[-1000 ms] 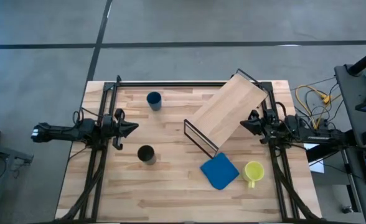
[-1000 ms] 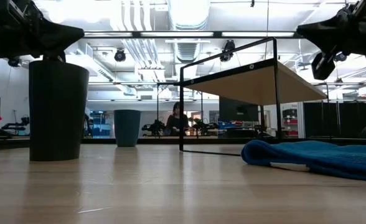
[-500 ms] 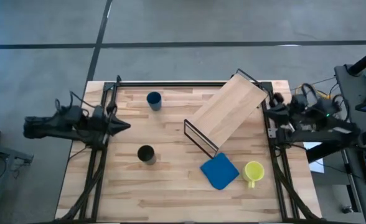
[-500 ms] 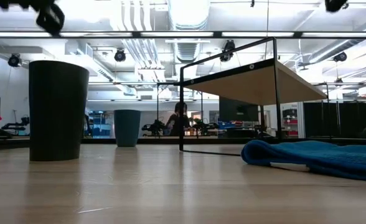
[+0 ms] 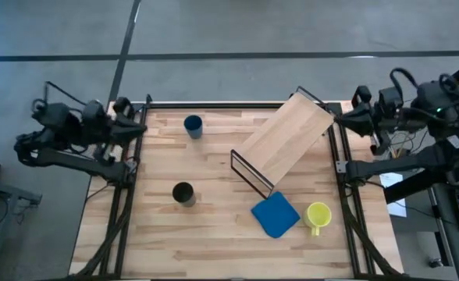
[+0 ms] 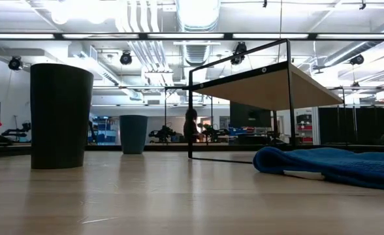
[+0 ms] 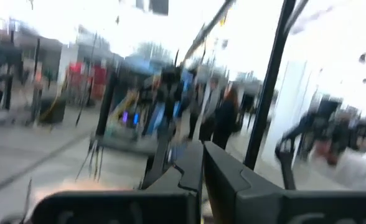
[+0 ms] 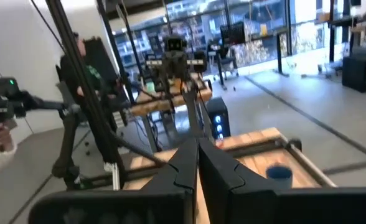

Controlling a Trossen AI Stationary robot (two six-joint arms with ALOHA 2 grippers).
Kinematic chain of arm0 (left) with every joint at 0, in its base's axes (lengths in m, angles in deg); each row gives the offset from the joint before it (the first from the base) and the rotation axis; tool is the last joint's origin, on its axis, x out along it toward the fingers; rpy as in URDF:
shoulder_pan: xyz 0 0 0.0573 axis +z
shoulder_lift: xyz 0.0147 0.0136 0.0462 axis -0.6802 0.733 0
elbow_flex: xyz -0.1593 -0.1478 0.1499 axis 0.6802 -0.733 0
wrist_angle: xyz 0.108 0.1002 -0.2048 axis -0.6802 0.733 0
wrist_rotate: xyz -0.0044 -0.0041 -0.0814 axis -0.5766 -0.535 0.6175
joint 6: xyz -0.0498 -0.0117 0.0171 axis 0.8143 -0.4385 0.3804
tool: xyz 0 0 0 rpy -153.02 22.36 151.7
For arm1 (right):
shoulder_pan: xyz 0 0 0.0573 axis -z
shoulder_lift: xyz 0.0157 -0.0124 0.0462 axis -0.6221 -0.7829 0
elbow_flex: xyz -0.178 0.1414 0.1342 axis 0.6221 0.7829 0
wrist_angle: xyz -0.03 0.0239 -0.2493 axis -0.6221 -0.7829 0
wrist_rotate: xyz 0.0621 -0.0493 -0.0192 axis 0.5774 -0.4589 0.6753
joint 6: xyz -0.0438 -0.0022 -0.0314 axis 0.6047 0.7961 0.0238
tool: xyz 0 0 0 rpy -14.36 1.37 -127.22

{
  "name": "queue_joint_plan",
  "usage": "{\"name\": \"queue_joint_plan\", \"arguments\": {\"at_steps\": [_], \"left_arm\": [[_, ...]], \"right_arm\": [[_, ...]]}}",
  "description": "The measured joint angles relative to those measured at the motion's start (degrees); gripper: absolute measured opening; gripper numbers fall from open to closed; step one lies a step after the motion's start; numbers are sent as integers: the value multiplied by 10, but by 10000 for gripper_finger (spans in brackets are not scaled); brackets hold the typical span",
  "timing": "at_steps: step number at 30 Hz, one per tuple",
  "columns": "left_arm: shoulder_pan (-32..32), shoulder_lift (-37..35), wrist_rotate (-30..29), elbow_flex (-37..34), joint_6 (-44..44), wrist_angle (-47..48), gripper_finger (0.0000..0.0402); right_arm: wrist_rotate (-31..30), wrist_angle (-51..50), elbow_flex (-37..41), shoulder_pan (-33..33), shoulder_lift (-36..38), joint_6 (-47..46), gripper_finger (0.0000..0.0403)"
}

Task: Stack small to large cups/mugs on shelf
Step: Put the yellow cup on the shelf

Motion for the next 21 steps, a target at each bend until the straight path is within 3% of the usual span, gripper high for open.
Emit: {"name": "queue_joint_plan", "arguments": {"at_steps": [4,8,11,15,21], "left_arm": [[0,2,0,-1,0,-123,0],[0,1,-15,-1,-4,-168,0],[0,0,-57,-2,-1,-171,0],[0,-4,-63,-3,0,-149,0],[0,5,-65,-4,0,-111,0]], "right_arm": [[-35,12,-79,0,-51,60,9],[-35,12,-140,0,-86,29,9],[-35,6,-172,0,-104,22,9],[-36,-37,-200,0,-119,32,9],[-24,-76,-219,0,-131,-72,9]]}}
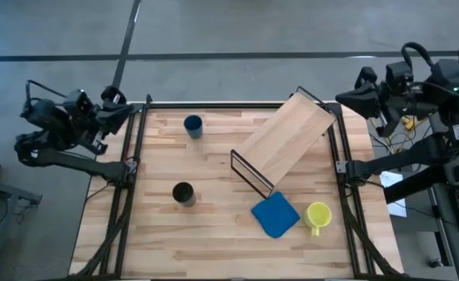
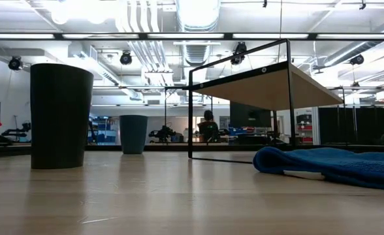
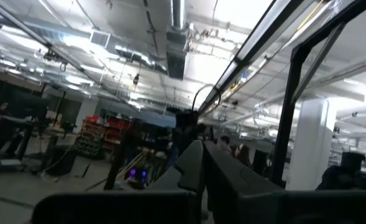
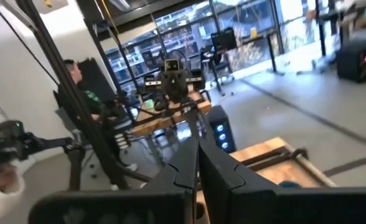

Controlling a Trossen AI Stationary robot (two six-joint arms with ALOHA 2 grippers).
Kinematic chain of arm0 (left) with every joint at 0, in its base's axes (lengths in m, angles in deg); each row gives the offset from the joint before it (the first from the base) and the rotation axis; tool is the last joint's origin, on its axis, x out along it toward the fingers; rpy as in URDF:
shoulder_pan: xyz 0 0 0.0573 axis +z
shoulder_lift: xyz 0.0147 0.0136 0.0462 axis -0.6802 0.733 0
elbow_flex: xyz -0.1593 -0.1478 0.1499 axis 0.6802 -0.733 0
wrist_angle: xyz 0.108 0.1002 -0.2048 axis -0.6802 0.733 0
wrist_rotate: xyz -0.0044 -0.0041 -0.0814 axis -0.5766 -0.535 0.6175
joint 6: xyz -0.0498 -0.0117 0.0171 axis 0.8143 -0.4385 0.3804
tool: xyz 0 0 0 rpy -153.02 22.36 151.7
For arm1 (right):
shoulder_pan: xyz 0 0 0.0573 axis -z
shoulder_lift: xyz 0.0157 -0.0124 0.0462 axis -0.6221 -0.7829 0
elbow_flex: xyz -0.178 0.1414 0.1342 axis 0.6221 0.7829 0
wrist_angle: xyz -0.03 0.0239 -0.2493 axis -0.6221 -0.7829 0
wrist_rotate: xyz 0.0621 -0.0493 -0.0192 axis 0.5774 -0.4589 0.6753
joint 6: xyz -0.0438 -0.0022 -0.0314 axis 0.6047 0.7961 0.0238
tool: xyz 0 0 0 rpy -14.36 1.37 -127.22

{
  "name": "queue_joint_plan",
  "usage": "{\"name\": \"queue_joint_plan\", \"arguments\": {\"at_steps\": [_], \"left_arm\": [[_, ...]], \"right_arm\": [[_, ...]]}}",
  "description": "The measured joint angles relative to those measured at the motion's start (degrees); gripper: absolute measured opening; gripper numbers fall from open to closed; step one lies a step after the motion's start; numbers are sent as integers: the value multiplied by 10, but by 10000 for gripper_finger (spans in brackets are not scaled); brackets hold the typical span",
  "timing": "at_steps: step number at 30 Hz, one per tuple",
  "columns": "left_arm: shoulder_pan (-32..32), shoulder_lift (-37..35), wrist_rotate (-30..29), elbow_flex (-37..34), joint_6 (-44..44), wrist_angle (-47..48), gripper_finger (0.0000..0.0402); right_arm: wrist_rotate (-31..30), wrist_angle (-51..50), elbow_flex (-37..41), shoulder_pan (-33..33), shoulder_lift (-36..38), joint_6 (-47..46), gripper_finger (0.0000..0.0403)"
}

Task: Stack small to large cups/mugs on shelf
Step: Put the yellow cup on the shelf

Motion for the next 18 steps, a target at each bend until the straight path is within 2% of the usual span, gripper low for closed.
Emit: {"name": "queue_joint_plan", "arguments": {"at_steps": [5,11,18], "left_arm": [[0,12,-13,0,0,12,0],[0,16,-35,0,-32,14,0],[0,9,-54,0,-36,16,0]], "right_arm": [[0,-8,-2,0,-6,-14,9],[45,-69,6,0,-14,139,9],[40,-130,8,0,-43,107,12]]}}
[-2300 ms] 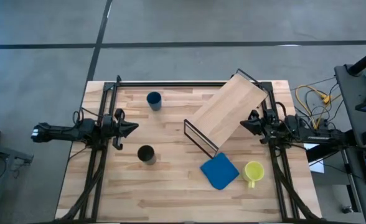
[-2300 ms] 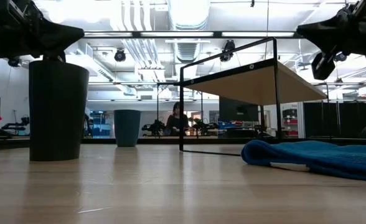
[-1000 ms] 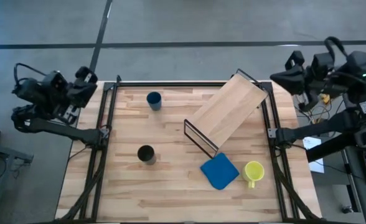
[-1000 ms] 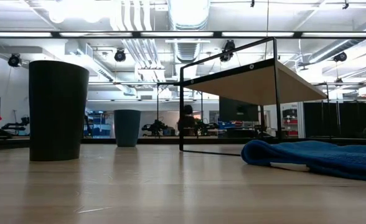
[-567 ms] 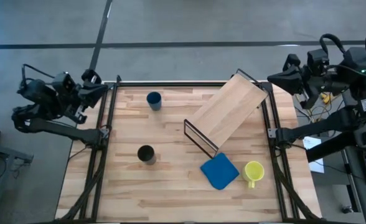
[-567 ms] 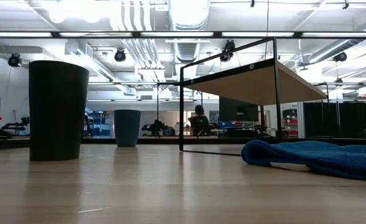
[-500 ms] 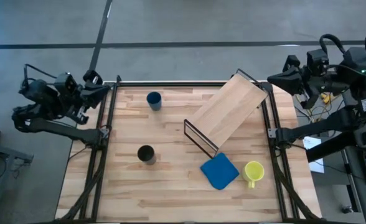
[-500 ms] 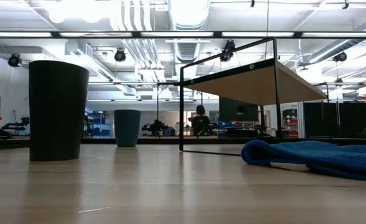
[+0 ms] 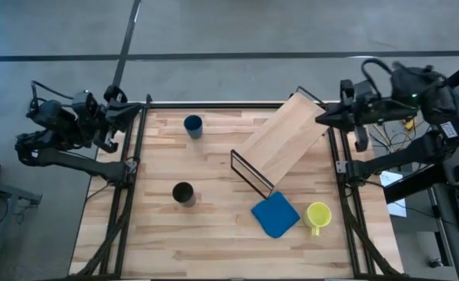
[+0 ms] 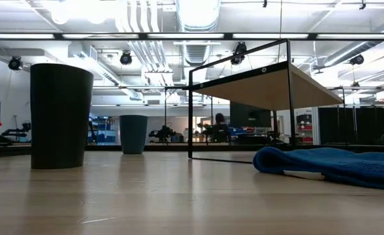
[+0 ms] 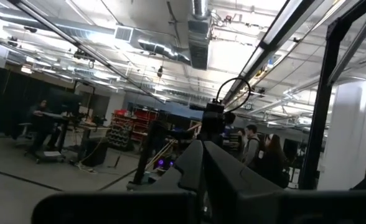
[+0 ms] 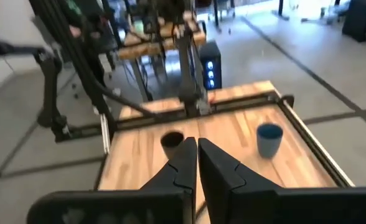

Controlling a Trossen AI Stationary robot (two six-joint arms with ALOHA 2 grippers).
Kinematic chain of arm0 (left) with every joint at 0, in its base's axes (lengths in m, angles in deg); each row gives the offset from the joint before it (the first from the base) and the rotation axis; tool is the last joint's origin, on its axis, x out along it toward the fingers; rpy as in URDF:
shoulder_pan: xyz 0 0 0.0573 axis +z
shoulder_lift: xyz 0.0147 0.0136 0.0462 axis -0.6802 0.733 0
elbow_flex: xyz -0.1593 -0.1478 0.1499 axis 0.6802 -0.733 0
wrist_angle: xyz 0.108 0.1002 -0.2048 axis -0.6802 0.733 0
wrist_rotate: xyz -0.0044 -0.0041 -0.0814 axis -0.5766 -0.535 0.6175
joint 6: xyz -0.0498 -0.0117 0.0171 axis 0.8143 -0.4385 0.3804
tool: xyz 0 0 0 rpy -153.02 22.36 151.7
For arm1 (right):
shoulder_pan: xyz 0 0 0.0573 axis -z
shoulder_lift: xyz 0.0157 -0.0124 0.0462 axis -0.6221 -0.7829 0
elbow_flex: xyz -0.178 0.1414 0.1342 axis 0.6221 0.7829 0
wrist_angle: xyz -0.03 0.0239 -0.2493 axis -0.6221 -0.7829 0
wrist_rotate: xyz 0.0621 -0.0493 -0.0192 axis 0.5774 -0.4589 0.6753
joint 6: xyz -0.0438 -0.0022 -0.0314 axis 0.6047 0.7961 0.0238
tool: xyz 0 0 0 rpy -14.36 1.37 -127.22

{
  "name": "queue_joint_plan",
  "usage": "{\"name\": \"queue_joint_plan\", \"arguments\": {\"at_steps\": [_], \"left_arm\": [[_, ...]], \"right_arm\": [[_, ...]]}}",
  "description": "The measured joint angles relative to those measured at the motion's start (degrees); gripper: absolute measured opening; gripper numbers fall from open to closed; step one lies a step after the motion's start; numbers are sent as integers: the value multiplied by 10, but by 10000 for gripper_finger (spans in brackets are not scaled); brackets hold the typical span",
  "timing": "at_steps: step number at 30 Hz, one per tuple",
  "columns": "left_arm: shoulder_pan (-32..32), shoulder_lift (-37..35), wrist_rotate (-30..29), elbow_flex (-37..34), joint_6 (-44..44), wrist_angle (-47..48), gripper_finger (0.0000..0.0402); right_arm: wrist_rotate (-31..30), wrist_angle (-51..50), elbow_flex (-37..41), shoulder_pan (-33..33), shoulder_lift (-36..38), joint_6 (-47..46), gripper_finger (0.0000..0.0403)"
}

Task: Stack small to large cups/mugs on shelf
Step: Put the yellow cup on the shelf

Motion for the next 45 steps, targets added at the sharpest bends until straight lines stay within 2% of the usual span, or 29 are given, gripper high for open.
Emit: {"name": "queue_joint_plan", "arguments": {"at_steps": [6,11,15,18,21,26,36,41,45], "left_arm": [[0,-6,0,0,-16,12,11],[0,-9,-1,0,-29,11,51],[0,-12,-4,0,-29,11,82],[0,-14,-4,0,-28,11,95],[0,-15,-4,0,-28,11,99],[0,-14,-4,0,-27,18,100],[0,-12,-4,-5,-29,47,100],[0,-13,-4,-5,-29,60,100],[0,-15,-4,-7,-29,61,100]], "right_arm": [[0,-76,0,0,-38,19,40],[0,-207,-8,0,-81,12,78],[0,-303,-5,0,-115,-40,104],[41,-286,26,-6,-112,-130,113],[90,-299,51,-25,-111,-159,112],[92,-296,123,-83,-84,-209,101],[77,-288,324,-190,-10,-394,83],[70,-218,424,-214,23,-455,82],[75,-127,490,-220,39,-464,80]]}}
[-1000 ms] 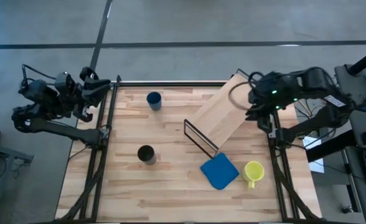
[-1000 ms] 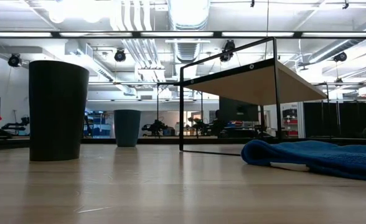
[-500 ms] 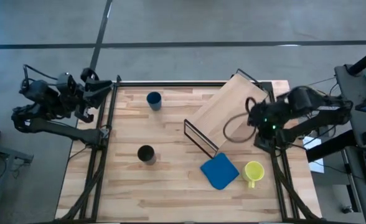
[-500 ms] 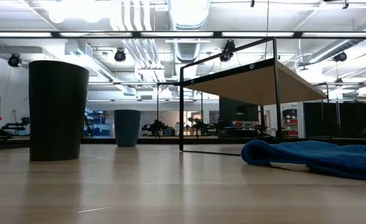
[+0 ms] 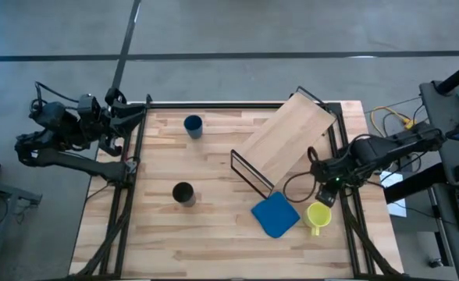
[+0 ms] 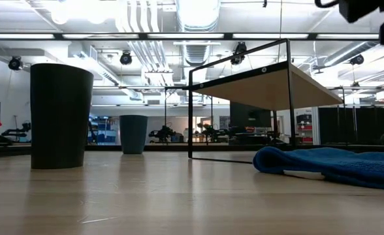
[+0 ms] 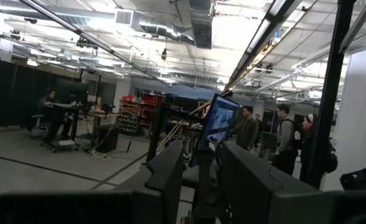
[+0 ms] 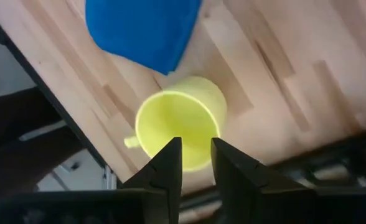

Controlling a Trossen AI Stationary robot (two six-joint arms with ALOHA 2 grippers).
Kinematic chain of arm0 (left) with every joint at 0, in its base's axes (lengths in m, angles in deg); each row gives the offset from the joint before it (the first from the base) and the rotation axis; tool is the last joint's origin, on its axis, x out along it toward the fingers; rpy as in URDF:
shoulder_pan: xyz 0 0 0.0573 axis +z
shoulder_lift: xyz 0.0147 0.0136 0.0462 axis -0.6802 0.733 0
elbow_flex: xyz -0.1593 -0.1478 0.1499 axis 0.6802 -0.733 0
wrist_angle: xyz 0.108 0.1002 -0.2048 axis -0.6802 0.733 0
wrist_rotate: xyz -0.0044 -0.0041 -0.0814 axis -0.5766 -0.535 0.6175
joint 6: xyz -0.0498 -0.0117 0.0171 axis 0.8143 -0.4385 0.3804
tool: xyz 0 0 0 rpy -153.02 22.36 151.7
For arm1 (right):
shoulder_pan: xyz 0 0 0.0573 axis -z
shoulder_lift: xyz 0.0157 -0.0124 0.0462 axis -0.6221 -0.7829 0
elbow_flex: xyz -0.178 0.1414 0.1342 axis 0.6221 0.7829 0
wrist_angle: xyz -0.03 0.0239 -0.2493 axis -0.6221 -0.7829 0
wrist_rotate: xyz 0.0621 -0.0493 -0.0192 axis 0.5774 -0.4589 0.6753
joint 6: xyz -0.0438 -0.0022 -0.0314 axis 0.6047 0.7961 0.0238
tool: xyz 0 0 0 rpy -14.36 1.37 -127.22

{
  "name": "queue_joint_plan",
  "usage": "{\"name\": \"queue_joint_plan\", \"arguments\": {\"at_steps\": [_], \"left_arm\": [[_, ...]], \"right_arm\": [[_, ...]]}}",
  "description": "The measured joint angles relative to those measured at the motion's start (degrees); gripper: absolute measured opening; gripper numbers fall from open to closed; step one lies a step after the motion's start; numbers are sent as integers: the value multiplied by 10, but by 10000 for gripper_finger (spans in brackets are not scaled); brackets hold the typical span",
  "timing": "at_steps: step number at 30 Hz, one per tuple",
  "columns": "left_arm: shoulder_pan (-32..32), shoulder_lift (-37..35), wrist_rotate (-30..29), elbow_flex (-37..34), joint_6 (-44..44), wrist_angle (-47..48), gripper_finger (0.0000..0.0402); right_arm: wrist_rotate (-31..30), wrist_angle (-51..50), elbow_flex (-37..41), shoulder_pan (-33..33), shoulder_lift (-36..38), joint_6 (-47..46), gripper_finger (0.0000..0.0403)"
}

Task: Stack small to large cups/mugs on shelf
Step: Put the yellow cup on the shelf

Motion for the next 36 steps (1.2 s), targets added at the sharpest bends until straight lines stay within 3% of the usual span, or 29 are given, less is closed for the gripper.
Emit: {"name": "queue_joint_plan", "arguments": {"at_steps": [13,23,32,36], "left_arm": [[0,0,0,-17,4,-2,100],[0,0,0,-25,4,-6,100],[0,0,0,-24,4,-15,100],[0,3,0,-23,4,-28,100]], "right_arm": [[29,36,102,-18,-3,3,77],[45,70,108,-66,-8,7,75],[-39,71,111,-86,-39,19,75],[-43,70,111,-86,-49,18,77]]}}
